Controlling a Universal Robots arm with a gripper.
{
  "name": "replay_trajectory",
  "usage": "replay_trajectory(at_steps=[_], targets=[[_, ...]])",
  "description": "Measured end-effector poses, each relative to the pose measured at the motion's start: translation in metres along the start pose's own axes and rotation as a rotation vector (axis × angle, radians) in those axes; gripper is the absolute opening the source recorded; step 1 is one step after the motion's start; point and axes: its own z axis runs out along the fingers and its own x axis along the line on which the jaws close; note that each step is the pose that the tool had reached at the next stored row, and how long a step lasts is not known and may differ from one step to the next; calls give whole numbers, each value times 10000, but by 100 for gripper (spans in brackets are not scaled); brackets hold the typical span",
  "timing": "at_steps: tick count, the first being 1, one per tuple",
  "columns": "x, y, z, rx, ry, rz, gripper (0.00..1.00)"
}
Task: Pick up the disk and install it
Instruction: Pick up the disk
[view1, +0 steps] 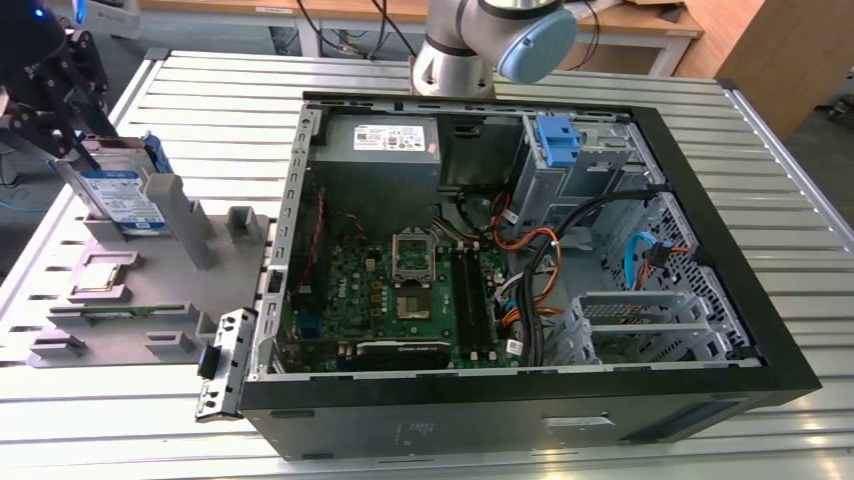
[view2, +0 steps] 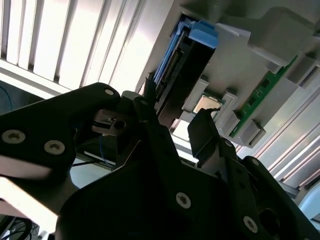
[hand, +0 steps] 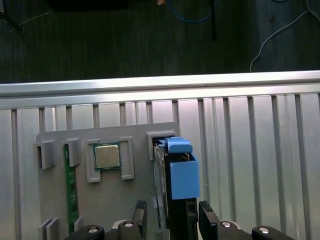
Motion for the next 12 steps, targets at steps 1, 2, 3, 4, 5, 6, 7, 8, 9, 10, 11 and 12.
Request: replay_trajectory(at_steps=[1,2,3,4,5,6,7,8,9,10,11,12], targets=[[0,0,5,-1,1,-8,53],[1,0,10,0,-1,-14,53],[2,0,19,0,0,-22,53],[2,0,28,-1,0,-29,53],[3,0,40,-3,0,-38,53],[4,-1,52,-2,0,-47,53],[5,-1,62,-3,0,-55,53],[6,-1,73,-4,0,-64,53],[6,-1,81,-4,0,-72,53],[7,-1,88,-5,1,-80,53],[7,-1,90,-7,2,-83,53],[7,-1,90,-9,3,-84,53]])
